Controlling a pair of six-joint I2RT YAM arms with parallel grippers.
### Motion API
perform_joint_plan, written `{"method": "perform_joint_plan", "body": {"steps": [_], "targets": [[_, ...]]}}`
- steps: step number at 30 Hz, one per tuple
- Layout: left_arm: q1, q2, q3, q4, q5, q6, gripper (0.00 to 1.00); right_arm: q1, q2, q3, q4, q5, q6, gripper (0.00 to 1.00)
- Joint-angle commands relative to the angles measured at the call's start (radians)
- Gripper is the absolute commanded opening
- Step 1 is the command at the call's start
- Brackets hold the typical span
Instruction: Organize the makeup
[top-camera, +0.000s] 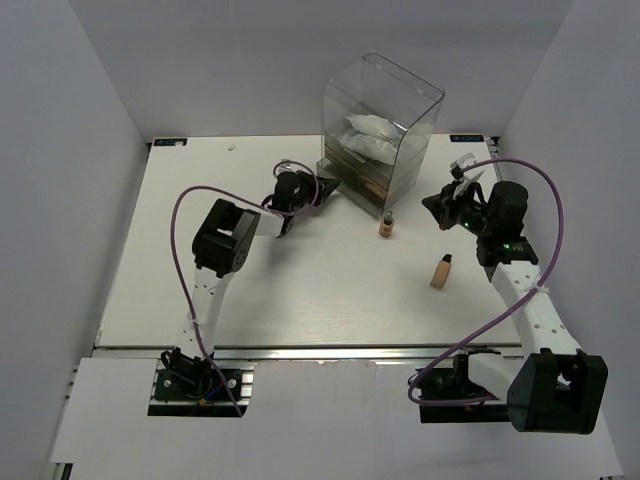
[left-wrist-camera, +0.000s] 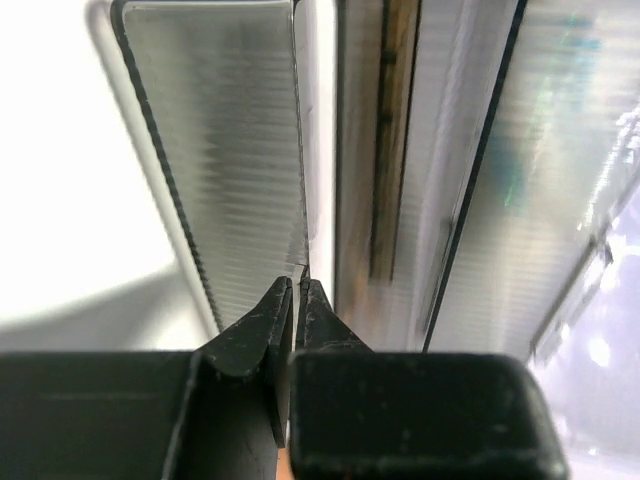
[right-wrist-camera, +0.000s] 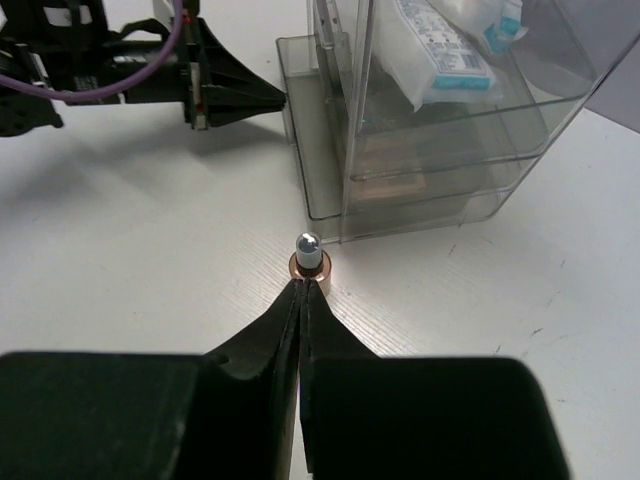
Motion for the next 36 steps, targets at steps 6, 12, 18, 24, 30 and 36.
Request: {"method": "perform_joint_plan", "body": {"steps": [6, 12, 18, 24, 30, 36], "targets": [[0.013, -0.239, -0.296, 0.052, 0.061, 0.07, 0.03, -0.003, 0.021, 0.003, -0.203, -0.039, -0.145, 0.45], [0.035, -0.308, -0.346, -0.032, 0.068, 0.128, 0.3, -0.003, 0.078, 0.024, -0.319, -0.043, -0.226, 0.67], [0.053, -0.342, -0.284, -0.173, 0.102, 0.229, 0.98, -0.003, 0.135, -0.006, -0.36, -0.086, -0.378, 0.77], [0.099, -0.434, -0.266, -0.403, 0.105, 0.396, 0.98, -0.003, 0.187, -0.121, -0.103, -0.14, -0.45, 0.89], [0.171, -0.639, -0.338, -0.644, 0.013, 0.598, 0.98, 0.053, 0.363, 0.015, -0.056, -0.055, -0.418, 0.89], [0.304, -0.912, -0.525, -0.77, -0.047, 0.689, 0.98, 0.161, 0.555, 0.144, -0.067, 0.051, -0.419, 0.89]]}}
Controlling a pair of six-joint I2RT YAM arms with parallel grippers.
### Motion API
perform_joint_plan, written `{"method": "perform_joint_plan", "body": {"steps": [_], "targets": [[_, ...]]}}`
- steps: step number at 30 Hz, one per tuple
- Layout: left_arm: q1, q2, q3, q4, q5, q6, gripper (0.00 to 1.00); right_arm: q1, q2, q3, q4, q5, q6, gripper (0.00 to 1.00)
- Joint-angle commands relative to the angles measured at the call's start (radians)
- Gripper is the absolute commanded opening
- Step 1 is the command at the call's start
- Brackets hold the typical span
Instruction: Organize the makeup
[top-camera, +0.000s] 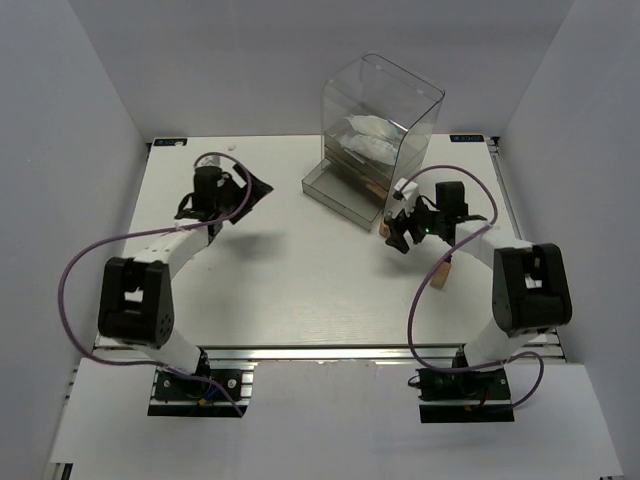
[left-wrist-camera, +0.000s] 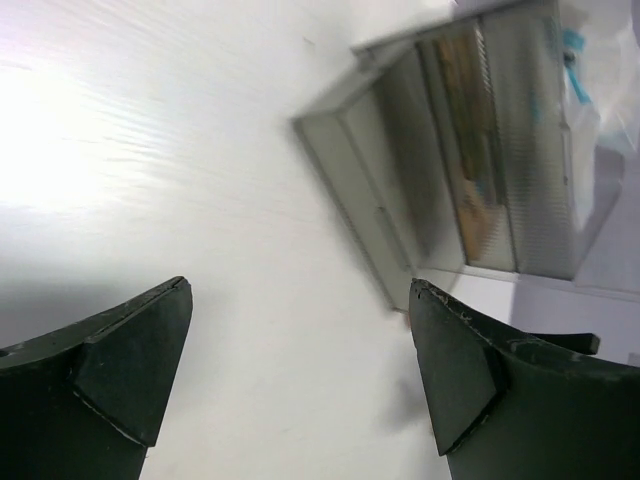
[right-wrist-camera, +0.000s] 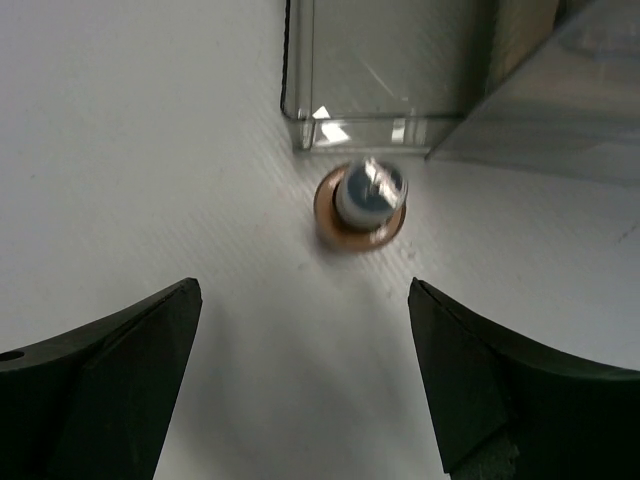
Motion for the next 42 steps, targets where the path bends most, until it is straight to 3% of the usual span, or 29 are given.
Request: {"method": "perform_joint_plan", "body": {"steps": [1, 10, 19, 23, 27, 34, 42], "targets": [[0.07, -0.155, -0.098, -0.153, -0.064, 0.111, 0.98, 0.06, 0.075, 0.112, 0.039, 0.074, -0.003, 0.89], [0.163, -0.432, -0.212, -0.297, -0.173, 0.16, 0.98, 0.116, 0.21, 0.205, 0.051, 0.162, -0.03, 0.79], [0.167, -0.477, -0.274, -0.299, -0.171, 0.123, 0.98, 0.117, 0.221, 0.192, 0.034, 0.151, -0.103, 0.47], [0.173, -0.453, -0.269, -0.296, -0.165, 0.081, 0.98, 0.117, 0.179, 0.175, 0.02, 0.142, -0.126, 0.18], [0.19, -0.44, -0.27, -0.277, -0.127, 0.077, 0.98, 0.122, 0.106, 0.154, -0.038, 0.134, -0.164, 0.01], [0.189, -0.443, -0.275, -0.262, -0.101, 0.085, 0.98, 0.243, 0.015, 0.311, -0.18, 0.238, -0.189, 0.0], [0.221, -0.475, -0.278, -0.279, -0.099, 0.102, 0.98, 0.372, 0.245, 0.68, -0.398, 0.484, -0.127, 0.0]]}}
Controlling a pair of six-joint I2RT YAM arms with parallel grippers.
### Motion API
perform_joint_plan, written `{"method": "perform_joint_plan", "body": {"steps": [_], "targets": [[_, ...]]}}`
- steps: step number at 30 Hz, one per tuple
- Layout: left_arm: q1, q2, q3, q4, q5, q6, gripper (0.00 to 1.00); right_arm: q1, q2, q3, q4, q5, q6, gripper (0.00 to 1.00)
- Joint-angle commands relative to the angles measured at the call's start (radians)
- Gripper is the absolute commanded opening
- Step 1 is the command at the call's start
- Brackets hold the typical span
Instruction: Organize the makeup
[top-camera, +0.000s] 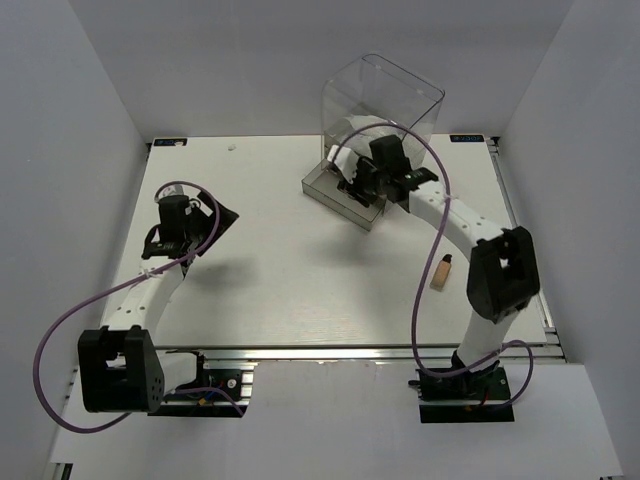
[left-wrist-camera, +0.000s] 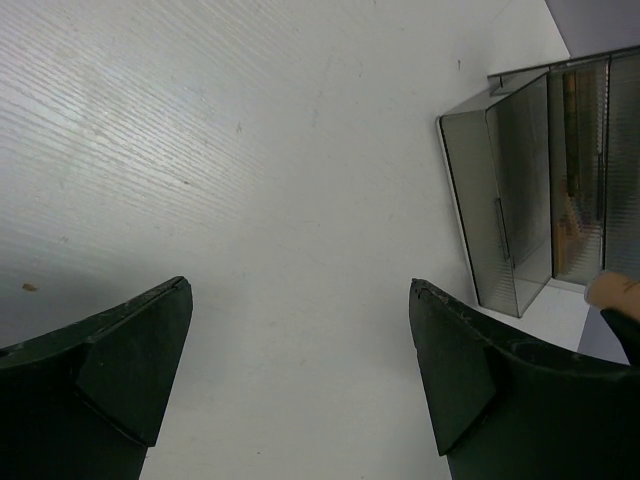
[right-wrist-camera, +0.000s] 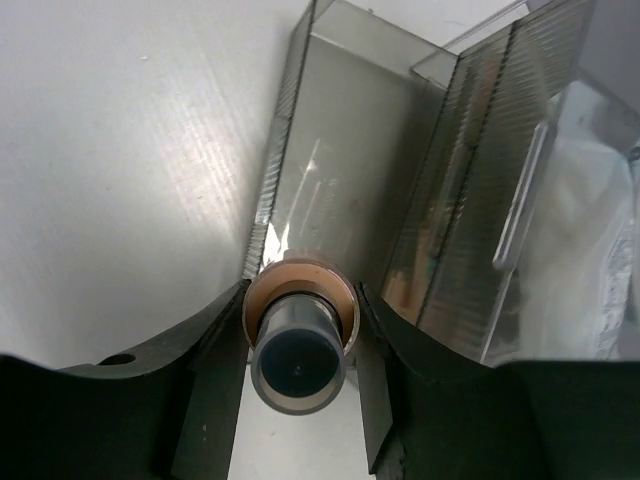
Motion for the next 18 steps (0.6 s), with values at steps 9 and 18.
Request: {"method": "perform_joint_plan", "body": {"steps": [9, 18], "targets": [[0.035, -0.123, -0.056, -0.026, -0.015, 0.026, 0.98, 0.065, 0.277, 0.397, -0.36, 0.345, -0.078, 0.0], [0.035, -0.122, -0.054, -0.014, 0.004, 0.021, 0.98, 0.105, 0.429, 0.56, -0.552, 0.455, -0.135, 0.13]]}}
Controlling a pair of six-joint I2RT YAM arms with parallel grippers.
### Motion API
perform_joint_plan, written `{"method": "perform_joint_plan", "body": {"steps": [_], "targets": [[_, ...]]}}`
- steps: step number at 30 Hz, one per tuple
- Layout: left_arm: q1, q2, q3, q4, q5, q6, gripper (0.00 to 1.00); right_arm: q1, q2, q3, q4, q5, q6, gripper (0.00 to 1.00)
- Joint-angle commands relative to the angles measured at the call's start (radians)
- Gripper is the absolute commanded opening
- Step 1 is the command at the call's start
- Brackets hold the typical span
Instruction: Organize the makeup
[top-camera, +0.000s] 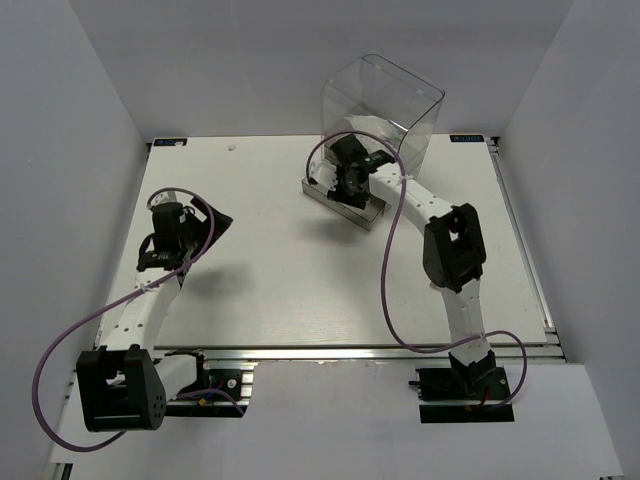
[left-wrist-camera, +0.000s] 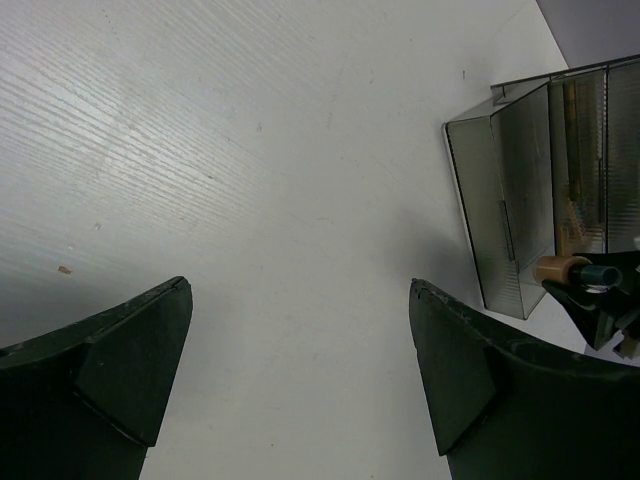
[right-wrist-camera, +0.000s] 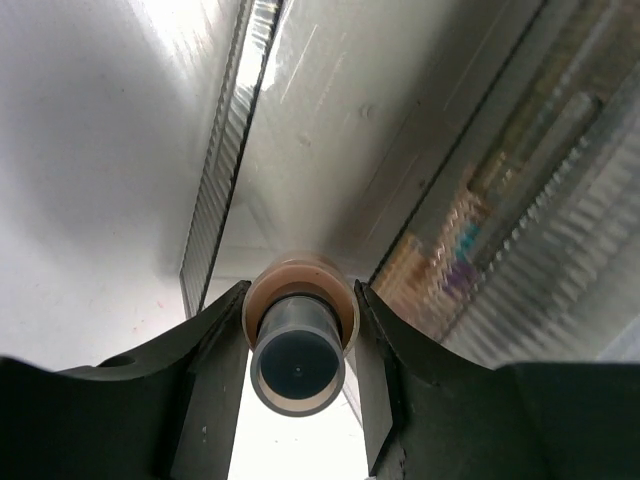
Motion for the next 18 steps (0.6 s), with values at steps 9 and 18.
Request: {"method": "perform_joint_plan", "body": {"steps": [9, 18], "targets": [[0.003, -0.049, 0.0, -0.009, 0.003, 0.007, 0.98, 0.009, 0.093, 0.055, -0.046, 0.115, -0.052, 0.48], [0.003, -0.065, 0.012, -0.024, -0.01, 0.01, 0.98, 0.008, 0.007, 0.025, 0.006, 0.014, -0.029, 0.79]]}}
